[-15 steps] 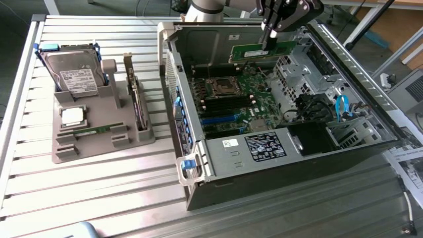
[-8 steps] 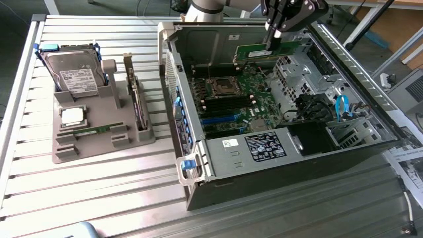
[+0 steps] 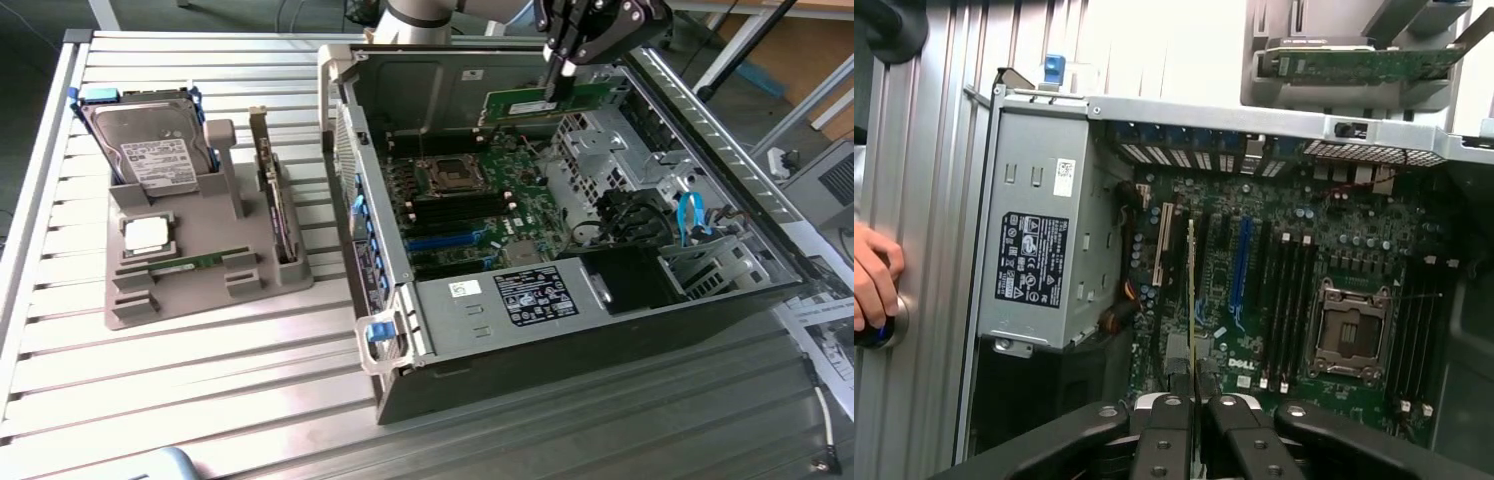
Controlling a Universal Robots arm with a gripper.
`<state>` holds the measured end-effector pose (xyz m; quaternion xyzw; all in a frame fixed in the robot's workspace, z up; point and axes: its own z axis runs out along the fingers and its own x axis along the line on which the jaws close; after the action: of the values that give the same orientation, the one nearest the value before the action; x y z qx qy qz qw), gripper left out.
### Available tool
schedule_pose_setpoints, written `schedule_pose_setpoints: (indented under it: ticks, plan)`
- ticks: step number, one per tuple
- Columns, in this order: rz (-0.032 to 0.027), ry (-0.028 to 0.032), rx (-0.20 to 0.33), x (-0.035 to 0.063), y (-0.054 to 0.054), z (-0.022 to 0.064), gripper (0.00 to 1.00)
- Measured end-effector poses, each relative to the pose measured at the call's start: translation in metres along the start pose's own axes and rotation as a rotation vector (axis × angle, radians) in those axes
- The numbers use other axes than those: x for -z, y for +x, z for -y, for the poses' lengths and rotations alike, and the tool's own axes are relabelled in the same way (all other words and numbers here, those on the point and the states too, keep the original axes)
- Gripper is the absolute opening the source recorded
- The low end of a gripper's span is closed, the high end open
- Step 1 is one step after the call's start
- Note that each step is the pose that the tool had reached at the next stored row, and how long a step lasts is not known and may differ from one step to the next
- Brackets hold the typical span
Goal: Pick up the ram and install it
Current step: 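Pick up the ram and move it above insertion slot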
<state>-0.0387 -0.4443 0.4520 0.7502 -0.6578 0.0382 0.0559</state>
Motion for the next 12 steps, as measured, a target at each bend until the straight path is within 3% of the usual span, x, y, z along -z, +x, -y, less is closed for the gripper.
schedule_pose_setpoints:
  ticks: [12]
  plan:
    - [-0.0008,-0.0001,0.0,0.0002,0.001,0.0108,0.13]
